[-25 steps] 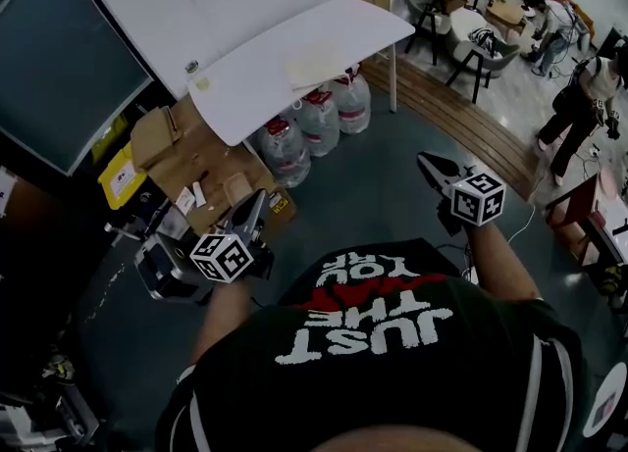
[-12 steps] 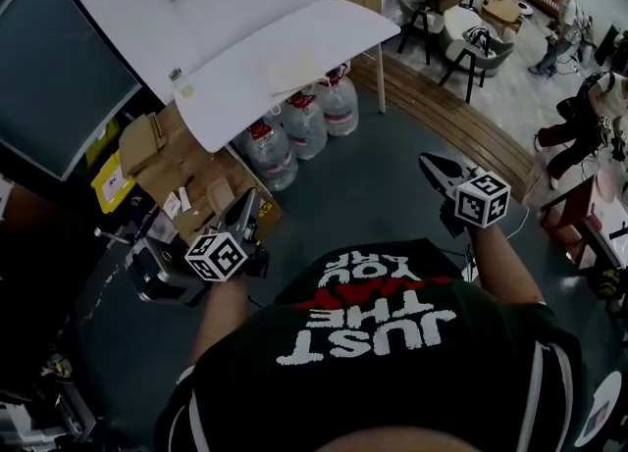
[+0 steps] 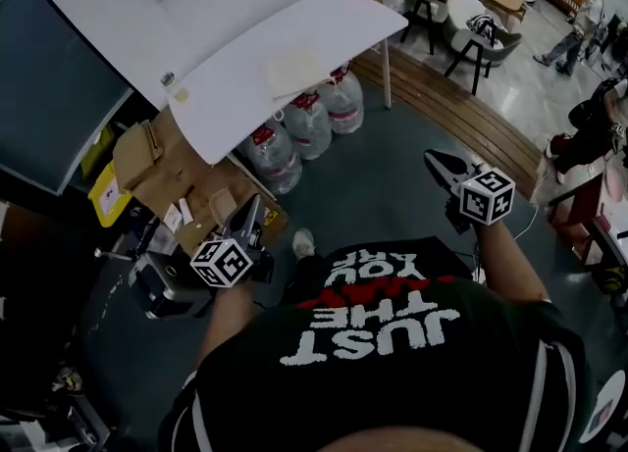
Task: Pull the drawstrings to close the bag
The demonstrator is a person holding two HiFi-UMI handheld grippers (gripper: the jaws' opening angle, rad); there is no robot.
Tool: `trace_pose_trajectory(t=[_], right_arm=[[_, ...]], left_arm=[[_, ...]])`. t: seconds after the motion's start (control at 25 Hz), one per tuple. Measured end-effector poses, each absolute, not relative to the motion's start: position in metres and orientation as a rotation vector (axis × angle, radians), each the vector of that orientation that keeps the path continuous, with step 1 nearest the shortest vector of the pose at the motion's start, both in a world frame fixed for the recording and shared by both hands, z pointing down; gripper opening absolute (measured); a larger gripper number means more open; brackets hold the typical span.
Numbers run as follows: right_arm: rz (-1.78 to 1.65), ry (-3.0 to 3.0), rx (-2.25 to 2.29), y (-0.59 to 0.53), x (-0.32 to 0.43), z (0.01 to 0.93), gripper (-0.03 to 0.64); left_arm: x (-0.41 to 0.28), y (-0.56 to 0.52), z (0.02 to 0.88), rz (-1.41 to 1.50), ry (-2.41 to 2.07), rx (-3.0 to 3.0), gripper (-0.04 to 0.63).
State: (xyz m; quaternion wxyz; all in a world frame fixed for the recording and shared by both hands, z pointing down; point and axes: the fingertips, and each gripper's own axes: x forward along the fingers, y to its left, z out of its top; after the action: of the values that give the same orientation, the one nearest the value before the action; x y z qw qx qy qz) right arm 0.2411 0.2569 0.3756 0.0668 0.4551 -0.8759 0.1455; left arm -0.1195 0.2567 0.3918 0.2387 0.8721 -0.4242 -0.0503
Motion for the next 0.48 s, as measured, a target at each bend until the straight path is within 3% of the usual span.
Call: trace_pose_trajectory(t=[0.48], right_arm=[[0.427, -2.507, 1.552, 0.041, 0.143, 0.359, 0.006]], left_arm=[[-0.182, 0.009, 0.418, 0.003, -0.839, 2.485, 0.000]])
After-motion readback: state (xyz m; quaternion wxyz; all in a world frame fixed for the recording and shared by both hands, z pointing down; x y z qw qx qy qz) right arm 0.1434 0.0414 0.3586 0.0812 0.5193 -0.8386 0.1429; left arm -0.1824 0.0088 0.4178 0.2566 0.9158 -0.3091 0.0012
